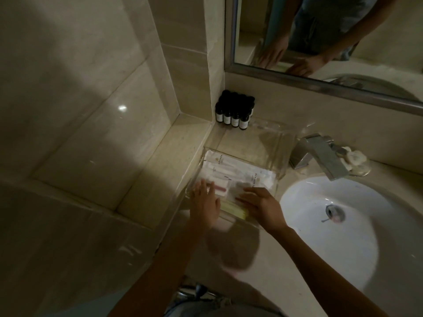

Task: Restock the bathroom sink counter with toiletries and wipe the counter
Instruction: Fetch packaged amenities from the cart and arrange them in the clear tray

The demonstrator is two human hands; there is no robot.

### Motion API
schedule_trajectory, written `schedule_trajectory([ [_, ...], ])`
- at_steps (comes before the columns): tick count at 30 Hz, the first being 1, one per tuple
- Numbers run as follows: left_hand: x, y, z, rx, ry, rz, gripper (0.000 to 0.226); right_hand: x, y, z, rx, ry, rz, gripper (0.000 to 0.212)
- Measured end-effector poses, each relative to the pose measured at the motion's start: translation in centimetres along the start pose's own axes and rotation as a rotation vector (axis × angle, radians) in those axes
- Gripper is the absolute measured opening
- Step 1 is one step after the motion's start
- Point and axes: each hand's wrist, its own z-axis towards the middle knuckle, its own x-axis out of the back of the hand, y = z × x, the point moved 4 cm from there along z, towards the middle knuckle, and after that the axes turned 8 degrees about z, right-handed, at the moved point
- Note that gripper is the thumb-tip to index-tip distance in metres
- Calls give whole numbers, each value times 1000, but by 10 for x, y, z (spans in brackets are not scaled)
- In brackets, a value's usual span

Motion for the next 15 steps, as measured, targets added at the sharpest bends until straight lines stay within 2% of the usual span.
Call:
schedule_trajectory([
  [2, 1, -1, -7, -18, 97, -8, 43, 1, 1, -5, -18, -11, -18, 38],
  [4, -3, 2, -9, -60, 73, 50, 32, -1, 2, -8, -56, -24, -9, 37],
  [8, -2, 8, -5, -93, -2, 152, 31, -5, 1, -5, -119, -62, 31, 30],
  [15, 18, 8, 16, -109, 66, -2, 27, -3, -2, 14, -115, -204, 45, 27],
])
